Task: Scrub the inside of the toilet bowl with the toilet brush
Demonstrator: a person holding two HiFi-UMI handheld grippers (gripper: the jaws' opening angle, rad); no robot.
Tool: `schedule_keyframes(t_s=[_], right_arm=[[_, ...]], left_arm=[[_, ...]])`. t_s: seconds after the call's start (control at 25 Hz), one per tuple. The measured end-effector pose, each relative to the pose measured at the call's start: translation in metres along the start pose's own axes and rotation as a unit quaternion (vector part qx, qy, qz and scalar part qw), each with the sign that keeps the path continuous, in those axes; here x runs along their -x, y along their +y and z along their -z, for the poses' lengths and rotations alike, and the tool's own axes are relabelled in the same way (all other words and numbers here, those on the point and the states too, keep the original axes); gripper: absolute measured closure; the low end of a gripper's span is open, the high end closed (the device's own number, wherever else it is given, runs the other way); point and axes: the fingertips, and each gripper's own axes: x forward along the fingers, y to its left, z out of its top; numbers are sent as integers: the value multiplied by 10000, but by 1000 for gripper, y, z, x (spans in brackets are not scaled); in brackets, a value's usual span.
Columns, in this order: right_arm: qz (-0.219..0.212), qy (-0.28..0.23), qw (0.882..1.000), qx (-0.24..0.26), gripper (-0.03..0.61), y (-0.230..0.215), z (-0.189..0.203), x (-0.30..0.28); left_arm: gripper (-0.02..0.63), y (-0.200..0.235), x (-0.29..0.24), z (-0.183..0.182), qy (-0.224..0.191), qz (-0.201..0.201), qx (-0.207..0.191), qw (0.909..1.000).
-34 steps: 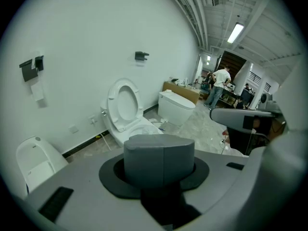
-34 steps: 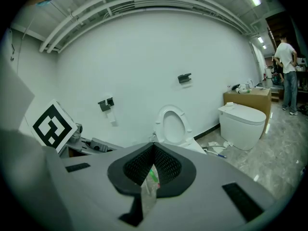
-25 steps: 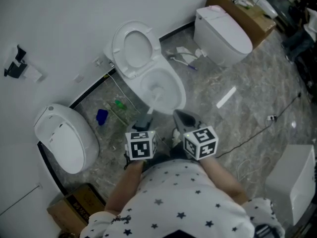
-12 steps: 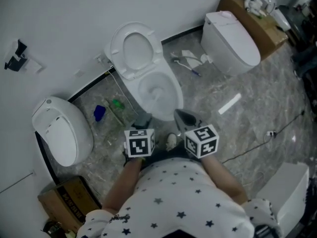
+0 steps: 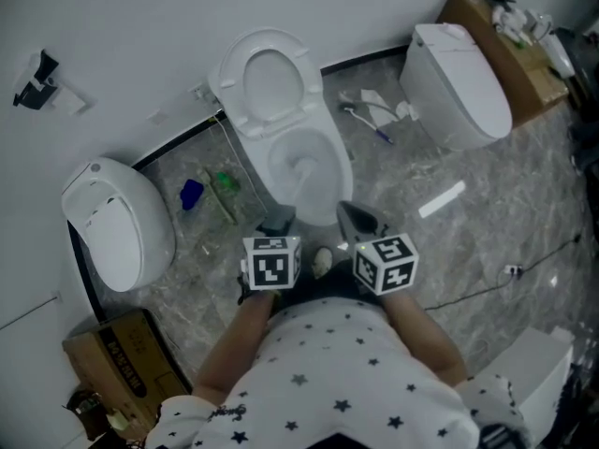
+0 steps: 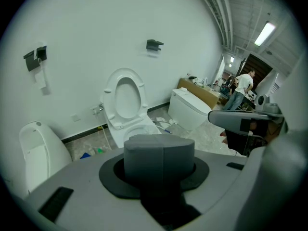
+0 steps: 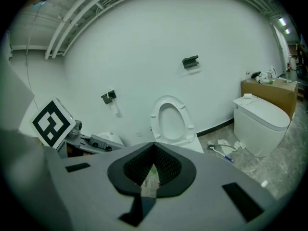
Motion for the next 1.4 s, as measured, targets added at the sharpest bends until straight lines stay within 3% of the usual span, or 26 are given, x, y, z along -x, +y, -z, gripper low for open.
schedule_keyframes(t_s=[0.52,1.12,1.4], right_arm=[[-50,342,9994,-80,578,-13,8,-41],[386,571,9972,-298,578,-52,-14,-122],[463,716,9952,-488,578,-66,-10,-156]], left_arm=[[459,24,-44,-9,370,44,57,9993],[459,74,-135,-48,998,243,-104,9947],[459,98,-179,-49,1257,282,-113,9916]])
